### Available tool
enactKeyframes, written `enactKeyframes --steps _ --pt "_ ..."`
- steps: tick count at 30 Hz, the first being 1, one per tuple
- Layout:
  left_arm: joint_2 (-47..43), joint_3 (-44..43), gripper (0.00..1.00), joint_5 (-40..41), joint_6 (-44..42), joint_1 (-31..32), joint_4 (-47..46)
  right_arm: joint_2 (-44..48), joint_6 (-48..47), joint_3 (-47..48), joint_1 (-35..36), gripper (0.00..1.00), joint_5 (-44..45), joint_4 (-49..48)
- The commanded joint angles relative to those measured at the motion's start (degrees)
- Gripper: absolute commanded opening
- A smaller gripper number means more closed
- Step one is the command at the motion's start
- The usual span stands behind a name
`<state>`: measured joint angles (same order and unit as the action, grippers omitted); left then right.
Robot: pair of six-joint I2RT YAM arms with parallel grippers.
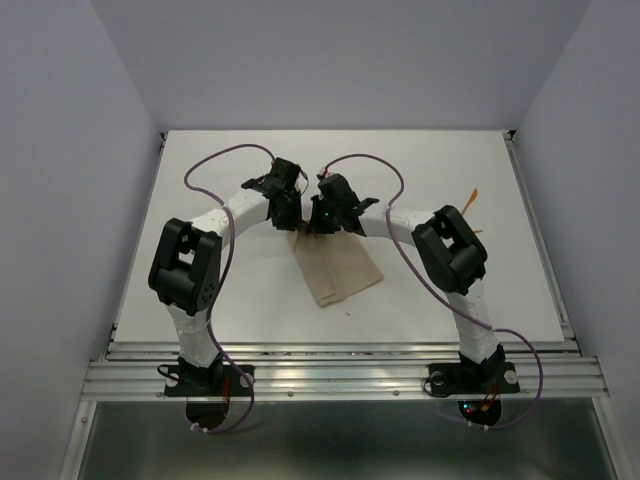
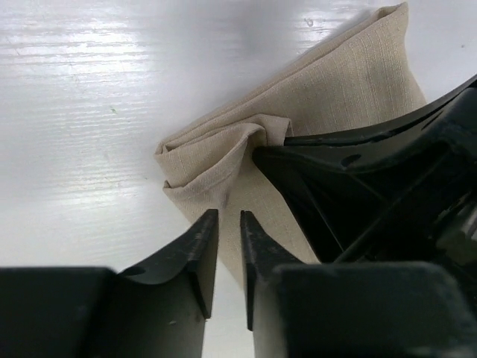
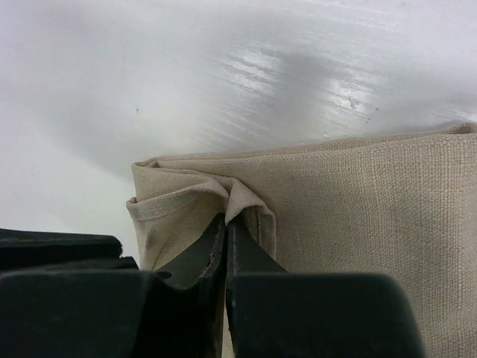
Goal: Fold the napkin into a case and place the utensils inside
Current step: Fold the lower triangle-folded napkin at the center of the board.
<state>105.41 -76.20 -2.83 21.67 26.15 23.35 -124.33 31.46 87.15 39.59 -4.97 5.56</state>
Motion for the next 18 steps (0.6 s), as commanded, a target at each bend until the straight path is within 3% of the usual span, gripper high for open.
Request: enactKeyframes --steps 1,6,10,18 --pt "-3.1 -1.8 0.34 -0.1 -0.9 0.1 0.1 1.1 1.5 -1.2 -1.0 0.01 -1.9 -3.5" --pt "-4.2 -0.6 0.33 1.0 -0.5 -0.1 -0.2 1.0 3.3 -3.3 -2.2 0.01 -3.6 -4.9" --pt "-4.4 1.1 0.02 1.1 0.6 -1.6 -1.5 0.8 3.3 -3.5 -2.2 0.01 -4.8 -4.9" --pt "-0.1 -0.3 0.00 -1.3 0.3 -2.7 -2.2 0.8 3.2 -3.6 -2.2 0.01 -5.0 -6.7"
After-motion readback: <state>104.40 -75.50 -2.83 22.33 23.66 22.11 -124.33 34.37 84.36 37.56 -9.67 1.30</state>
